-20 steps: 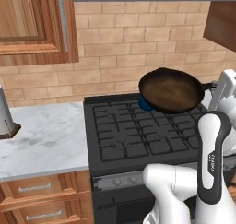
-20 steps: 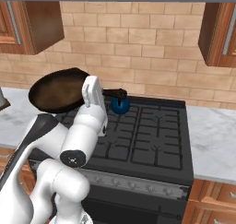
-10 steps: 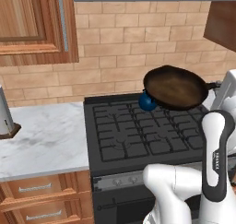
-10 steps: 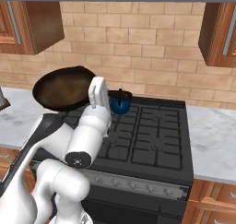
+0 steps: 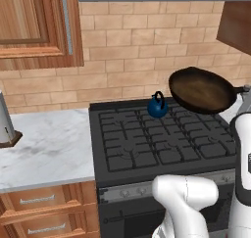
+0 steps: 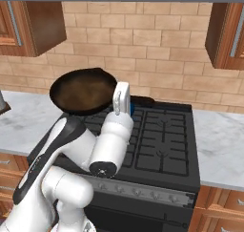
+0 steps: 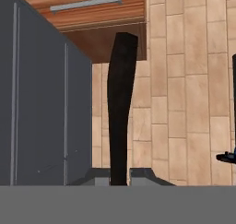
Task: Pick the pan from the cabinet and place it on the stove. Then turn on the stove burner for the pan.
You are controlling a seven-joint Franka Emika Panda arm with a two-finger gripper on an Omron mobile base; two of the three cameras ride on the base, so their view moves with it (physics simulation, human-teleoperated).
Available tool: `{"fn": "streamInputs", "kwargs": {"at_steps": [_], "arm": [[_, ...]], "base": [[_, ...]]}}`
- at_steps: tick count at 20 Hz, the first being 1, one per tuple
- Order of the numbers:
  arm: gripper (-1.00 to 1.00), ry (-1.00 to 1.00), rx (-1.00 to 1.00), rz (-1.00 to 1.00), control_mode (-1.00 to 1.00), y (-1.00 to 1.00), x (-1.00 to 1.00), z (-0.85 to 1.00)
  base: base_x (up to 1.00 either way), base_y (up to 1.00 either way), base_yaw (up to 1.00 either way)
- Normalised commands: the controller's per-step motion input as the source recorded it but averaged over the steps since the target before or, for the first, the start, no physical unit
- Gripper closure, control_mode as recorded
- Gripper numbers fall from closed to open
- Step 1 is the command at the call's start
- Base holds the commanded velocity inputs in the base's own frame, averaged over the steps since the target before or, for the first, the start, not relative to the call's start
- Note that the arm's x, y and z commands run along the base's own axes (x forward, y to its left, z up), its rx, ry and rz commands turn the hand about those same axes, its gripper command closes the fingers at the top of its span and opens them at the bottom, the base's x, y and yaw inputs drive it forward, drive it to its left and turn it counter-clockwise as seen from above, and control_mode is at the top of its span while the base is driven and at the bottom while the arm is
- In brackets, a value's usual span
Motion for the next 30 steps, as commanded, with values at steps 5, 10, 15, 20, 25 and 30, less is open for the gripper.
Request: {"fn": "streamInputs", "kwargs": {"at_steps": [5, 10, 15, 20, 25, 30], "arm": [[1.0, 0.0, 0.0, -0.02, -1.0, -0.45, -0.01, -0.13], [1.0, 0.04, 0.0, -0.06, -1.0, -0.61, 0.0, -0.44], [1.0, 0.08, 0.0, -0.07, -1.0, -0.65, 0.0, -0.47], [1.0, 0.06, 0.0, -0.04, -1.0, -0.63, 0.0, -0.41], [1.0, 0.02, -0.02, -0.01, -1.0, -0.49, 0.0, -0.52], [1.0, 0.0, 0.0, 0.0, -1.0, -0.4, 0.01, -0.56]], "base": [[0.0, 0.0, 0.0], [0.0, 0.0, 0.0], [0.0, 0.0, 0.0], [0.0, 0.0, 0.0], [0.0, 0.0, 0.0], [0.0, 0.0, 0.0]]}}
